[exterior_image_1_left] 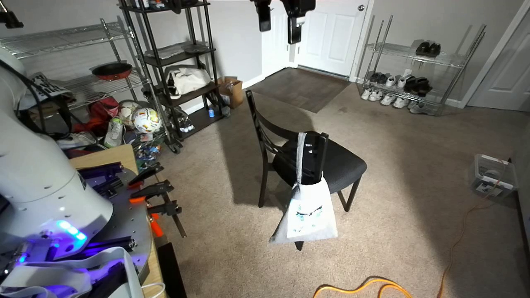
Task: Remove the grey tote bag from the right side to the left side of the chair
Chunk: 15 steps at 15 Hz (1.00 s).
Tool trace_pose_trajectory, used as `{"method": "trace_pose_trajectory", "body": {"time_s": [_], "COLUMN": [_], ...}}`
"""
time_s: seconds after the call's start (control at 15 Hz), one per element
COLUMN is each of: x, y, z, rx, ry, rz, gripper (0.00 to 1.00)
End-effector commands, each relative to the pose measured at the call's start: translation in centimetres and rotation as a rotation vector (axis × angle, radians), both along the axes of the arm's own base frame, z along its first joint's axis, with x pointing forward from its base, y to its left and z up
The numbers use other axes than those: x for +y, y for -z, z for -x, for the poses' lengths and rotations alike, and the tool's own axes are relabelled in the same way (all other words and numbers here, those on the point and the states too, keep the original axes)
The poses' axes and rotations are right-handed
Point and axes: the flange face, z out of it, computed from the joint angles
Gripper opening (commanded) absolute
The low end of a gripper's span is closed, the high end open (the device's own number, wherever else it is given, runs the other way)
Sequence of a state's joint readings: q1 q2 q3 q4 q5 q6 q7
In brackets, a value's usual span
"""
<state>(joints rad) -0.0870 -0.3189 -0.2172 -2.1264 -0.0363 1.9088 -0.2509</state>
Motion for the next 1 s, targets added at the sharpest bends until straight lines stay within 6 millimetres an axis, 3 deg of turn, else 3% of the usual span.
{"method": "trace_pose_trajectory", "body": {"time_s": [0.0, 0.47, 0.93], "x": [3.2, 11.3, 15.0], "y": [2.2, 8.2, 12.5], "z": [-2.0, -6.1, -8.5], "rx": [0.027, 0.130, 0.206], "ry": [-0.110, -0.408, -0.649], "rz": [0.027, 0.064, 0.206], "gripper": [1.00, 1.00, 1.00]}}
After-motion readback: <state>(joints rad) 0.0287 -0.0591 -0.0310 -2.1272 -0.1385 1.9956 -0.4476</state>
